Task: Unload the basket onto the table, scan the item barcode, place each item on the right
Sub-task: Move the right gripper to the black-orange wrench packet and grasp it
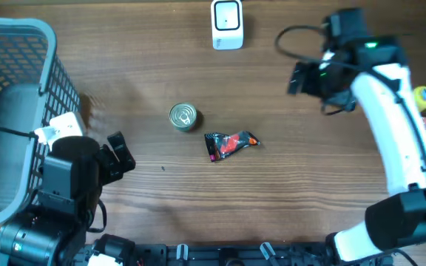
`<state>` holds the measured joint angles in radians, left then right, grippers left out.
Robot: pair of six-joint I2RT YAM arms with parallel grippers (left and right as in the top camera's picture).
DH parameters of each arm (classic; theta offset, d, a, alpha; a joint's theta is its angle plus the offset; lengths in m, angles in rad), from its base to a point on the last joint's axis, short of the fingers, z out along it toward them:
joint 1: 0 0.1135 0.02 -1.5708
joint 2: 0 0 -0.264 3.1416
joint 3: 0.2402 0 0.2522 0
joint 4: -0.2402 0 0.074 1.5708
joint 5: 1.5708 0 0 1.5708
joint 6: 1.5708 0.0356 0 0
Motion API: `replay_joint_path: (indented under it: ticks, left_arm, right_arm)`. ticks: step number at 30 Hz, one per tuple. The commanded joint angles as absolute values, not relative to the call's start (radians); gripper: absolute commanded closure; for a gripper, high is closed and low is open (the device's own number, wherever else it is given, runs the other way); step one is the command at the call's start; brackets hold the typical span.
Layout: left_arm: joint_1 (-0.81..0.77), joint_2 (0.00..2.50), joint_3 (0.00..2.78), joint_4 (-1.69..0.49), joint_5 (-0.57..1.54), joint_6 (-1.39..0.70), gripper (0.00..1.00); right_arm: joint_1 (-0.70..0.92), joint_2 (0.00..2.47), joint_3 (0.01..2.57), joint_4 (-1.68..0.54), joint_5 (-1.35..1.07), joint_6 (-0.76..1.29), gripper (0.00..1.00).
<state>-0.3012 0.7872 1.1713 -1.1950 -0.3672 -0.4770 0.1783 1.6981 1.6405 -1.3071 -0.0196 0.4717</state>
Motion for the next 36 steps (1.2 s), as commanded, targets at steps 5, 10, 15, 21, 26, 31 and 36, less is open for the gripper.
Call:
replay_joint_path:
  ticks: [5, 10, 15, 21, 26, 31, 36]
  left_arm:
    - [-0.303, 0.842, 1.177, -1.224, -0.328, -0.479, 0.0]
    - [-0.303, 0.881, 1.177, -1.238, -0.299, -0.48, 0.0]
    - [-0.303, 0.91, 1.177, -1.241, -0.304, -0.479, 0.0]
    - [-0.303, 0.908, 1.177, -1.237, -0.315, -0.48, 0.0]
    - [-0.303, 0.908, 1.177, -1.229, -0.35, -0.48, 0.0]
    - [-0.303, 0.908, 1.177, -1.216, -0.353, -0.48, 0.0]
    - [-0.303, 0.908, 1.177, -1.216, -0.353, -0.48, 0.0]
  right_arm:
    - [0.385, 1.704, 1.642, -1.305, -0.132, 0.677, 0.0]
    - [0.415, 1.712, 1.594, -1.357, -0.221, 1.043, 0.0]
    - [0.486, 1.712, 1.51, -1.146, -0.094, 0.412, 0.0]
    - [0.491, 1.712, 1.507, -1.176, -0.133, -0.006, 0.0]
    - [0.495, 1.712, 1.413, -1.145, -0.297, -0.34, 0.03]
    - [0.498, 1.713, 1.319, -1.106, -0.529, -0.453, 0.06]
    - [0.524, 1.731, 1.223, -1.018, -0.53, -0.484, 0.02]
